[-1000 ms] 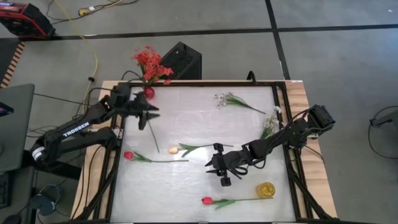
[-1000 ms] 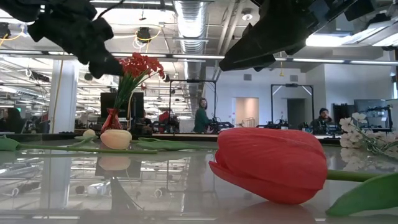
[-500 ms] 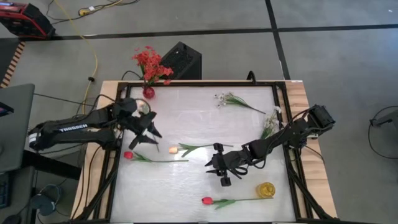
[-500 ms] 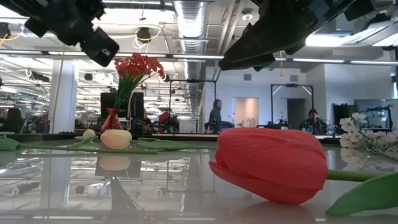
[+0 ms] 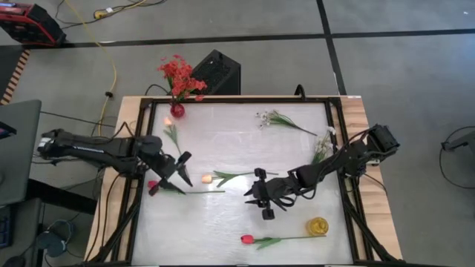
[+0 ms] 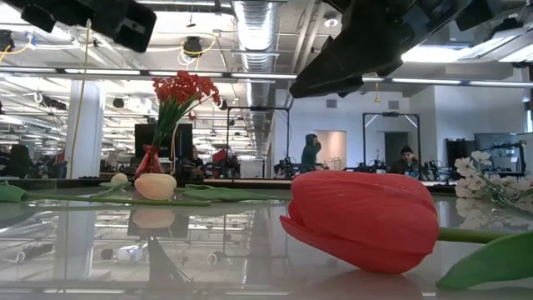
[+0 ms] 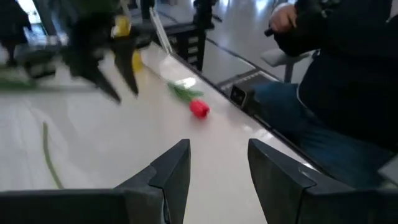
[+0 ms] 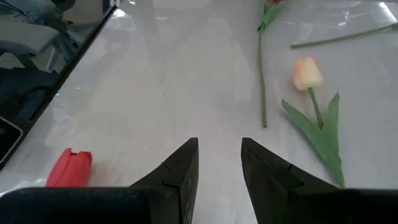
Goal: Sort flowers into vase by color
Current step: Put the right pink flower into the transparent red vase
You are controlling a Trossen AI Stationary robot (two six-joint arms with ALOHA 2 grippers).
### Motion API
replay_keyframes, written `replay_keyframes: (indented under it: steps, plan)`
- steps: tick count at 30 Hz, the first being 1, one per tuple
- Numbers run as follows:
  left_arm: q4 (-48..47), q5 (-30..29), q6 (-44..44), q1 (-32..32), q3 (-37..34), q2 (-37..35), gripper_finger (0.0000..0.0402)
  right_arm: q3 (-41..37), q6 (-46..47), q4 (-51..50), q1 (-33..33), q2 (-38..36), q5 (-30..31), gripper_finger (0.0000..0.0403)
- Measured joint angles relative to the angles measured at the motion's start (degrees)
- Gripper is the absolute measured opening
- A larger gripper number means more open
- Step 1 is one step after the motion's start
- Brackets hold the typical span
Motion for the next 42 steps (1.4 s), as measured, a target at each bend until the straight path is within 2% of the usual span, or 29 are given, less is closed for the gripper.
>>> replay_keyframes:
  steps: [4,8,10,14,18,22,26,34,42]
  plan:
    - [3.26,-4.49,1.65,-4.65,-0.02,4.66,0.0148,0.00,1.61,-0.33,-0.24,0.00,-0.78,0.0147]
    - [5.42,-7.49,4.63,-6.95,-0.02,9.16,0.0148,0.93,5.01,-2.65,1.20,-0.05,-9.67,0.0147]
    - [5.47,-8.91,6.38,-7.37,-0.02,10.90,0.0148,4.38,10.18,-9.11,2.32,-0.12,-12.02,0.0147]
    - [7.92,-10.09,8.18,-7.40,-0.02,14.09,0.0148,14.39,20.01,-29.27,5.79,0.72,-11.79,0.0147]
    - [10.62,-9.95,9.65,-7.41,-0.02,16.27,0.0148,21.28,27.86,-39.90,10.23,4.17,-11.88,0.0147]
    - [13.24,-10.21,8.47,-7.42,-0.02,17.55,0.0148,26.11,35.47,-42.88,13.62,7.69,-13.21,0.0147]
    - [14.32,-10.18,6.94,-7.40,-0.02,17.44,0.0148,28.97,37.71,-45.14,15.79,11.03,-14.80,0.0147]
    - [16.30,-10.14,4.83,-8.11,-0.02,17.44,0.0148,29.27,38.15,-52.44,17.88,17.09,-16.60,0.0147]
    - [16.56,-10.44,2.80,-11.18,-0.02,17.44,0.0148,29.29,41.82,-54.36,18.40,20.59,-18.42,0.0147]
